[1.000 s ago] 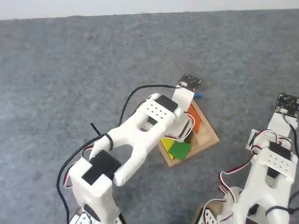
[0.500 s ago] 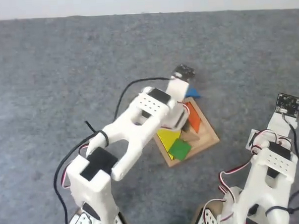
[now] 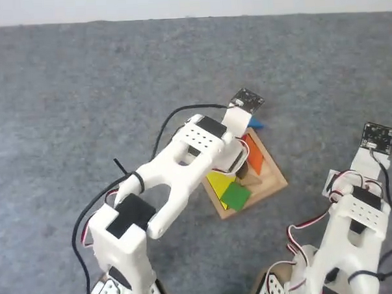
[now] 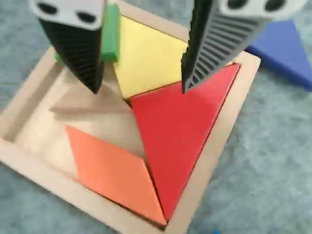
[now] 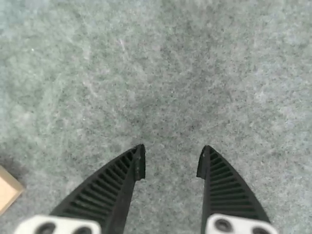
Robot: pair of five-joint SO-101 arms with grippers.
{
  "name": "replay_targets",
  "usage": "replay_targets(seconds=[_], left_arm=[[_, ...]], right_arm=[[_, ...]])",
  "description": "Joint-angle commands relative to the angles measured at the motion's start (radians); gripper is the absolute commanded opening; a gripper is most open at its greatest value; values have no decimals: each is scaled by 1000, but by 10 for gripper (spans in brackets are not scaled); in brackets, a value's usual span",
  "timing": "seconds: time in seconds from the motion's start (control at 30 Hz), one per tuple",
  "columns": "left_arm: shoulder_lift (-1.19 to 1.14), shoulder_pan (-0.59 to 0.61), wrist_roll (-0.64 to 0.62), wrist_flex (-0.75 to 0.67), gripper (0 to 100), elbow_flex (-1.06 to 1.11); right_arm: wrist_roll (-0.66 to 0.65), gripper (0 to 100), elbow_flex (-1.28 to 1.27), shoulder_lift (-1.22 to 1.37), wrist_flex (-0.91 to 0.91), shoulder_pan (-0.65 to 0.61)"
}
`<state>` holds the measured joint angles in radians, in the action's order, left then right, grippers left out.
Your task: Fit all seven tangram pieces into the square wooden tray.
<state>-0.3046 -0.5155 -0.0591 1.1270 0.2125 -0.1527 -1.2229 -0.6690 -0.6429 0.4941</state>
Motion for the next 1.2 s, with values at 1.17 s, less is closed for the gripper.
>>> replay_targets(seconds=[1.17], left_arm=[[331,172,-14,-295,240,263]], right_arm=[[-127,186,149,-31,-225,-202]])
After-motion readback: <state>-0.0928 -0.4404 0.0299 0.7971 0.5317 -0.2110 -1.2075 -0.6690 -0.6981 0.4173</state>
